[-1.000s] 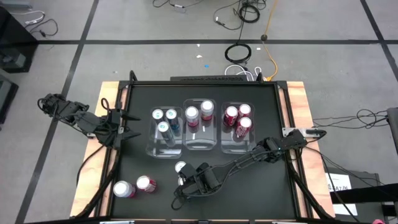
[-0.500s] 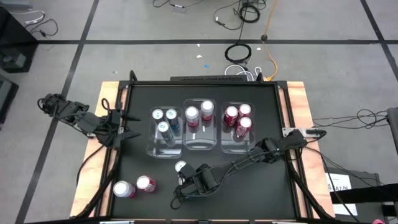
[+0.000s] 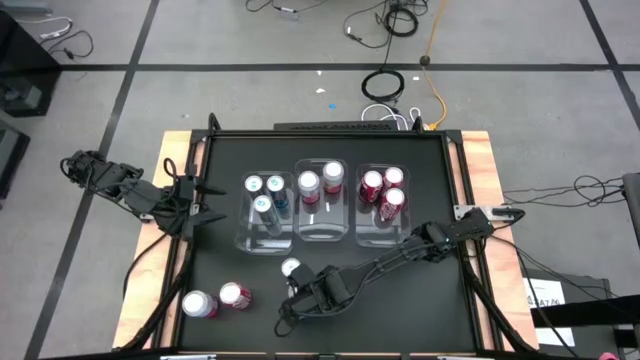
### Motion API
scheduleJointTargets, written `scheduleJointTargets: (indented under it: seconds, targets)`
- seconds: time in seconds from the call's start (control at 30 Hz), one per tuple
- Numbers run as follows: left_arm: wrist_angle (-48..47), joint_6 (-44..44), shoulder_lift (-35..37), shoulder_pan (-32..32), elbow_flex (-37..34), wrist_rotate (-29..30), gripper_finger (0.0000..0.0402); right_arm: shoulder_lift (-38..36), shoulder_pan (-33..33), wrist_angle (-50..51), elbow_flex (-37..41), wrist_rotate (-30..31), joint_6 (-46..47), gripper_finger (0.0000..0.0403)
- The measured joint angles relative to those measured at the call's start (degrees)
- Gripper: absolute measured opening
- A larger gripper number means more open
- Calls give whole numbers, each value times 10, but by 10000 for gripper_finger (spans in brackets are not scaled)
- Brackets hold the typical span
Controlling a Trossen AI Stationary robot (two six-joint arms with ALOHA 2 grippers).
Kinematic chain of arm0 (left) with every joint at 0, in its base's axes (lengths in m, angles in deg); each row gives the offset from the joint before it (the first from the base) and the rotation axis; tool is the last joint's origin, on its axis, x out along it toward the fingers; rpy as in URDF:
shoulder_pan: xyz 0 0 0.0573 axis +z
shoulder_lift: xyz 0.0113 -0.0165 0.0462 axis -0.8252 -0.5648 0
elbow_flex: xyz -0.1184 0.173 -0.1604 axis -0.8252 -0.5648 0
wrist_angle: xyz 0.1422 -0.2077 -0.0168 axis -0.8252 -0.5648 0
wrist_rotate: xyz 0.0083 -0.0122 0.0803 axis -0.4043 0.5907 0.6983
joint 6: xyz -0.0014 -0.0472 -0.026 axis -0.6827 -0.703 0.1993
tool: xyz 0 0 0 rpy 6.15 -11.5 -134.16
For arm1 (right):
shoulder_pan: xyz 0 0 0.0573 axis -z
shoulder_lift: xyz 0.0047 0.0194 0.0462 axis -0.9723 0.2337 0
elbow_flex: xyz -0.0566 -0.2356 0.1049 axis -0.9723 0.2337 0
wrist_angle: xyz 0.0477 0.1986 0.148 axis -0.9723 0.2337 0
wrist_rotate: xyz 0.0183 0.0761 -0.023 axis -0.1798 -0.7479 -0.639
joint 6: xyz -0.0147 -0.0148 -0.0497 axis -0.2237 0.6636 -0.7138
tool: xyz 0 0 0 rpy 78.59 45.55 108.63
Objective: Sort soda cans
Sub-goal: Put the bottom center red and white soda can into the middle transparent bin
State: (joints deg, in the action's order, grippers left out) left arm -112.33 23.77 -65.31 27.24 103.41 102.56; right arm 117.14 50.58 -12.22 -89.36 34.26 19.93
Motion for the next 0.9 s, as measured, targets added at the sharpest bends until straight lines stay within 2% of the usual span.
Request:
scheduleJointTargets:
  seconds: [0.27, 0.53, 0.73, 0.9]
  targets:
    - [1, 0, 0, 0, 0, 0, 304, -28, -19, 16, 0, -25, 25, 306]
    - [1, 0, 0, 0, 0, 0, 304, -84, -29, 112, 0, -16, 32, 306]
    - [2, 0, 0, 0, 0, 0, 304, -140, -12, 208, 0, 42, 18, 306]
    - [2, 0, 0, 0, 0, 0, 304, -184, 35, 246, 0, 87, -61, 306]
